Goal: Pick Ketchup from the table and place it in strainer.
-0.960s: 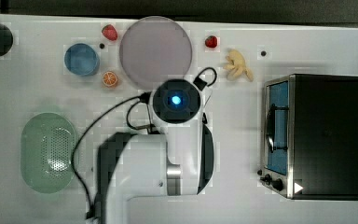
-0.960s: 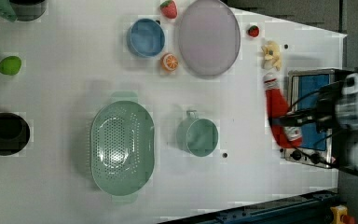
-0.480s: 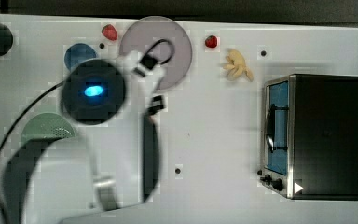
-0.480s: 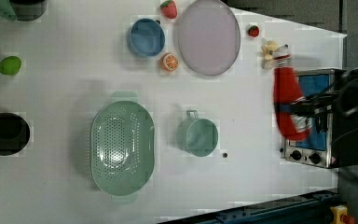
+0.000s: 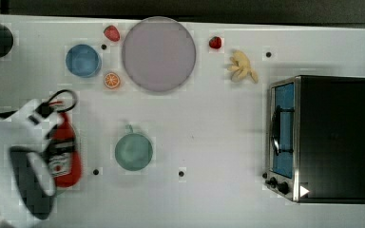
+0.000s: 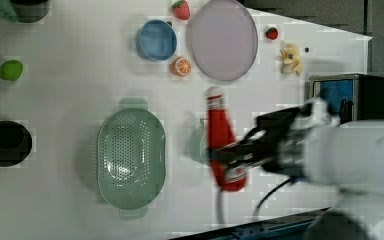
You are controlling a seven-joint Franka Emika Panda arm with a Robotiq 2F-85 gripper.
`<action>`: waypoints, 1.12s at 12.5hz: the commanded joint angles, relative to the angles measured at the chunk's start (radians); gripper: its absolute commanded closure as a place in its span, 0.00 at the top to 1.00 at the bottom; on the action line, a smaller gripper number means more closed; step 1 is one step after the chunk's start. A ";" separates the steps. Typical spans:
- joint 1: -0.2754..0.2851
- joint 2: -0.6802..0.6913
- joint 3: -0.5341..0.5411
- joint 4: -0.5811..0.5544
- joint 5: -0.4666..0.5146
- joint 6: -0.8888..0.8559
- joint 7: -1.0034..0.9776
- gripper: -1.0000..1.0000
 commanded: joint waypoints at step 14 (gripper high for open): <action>0.038 0.300 0.102 -0.137 -0.151 0.557 0.459 1.00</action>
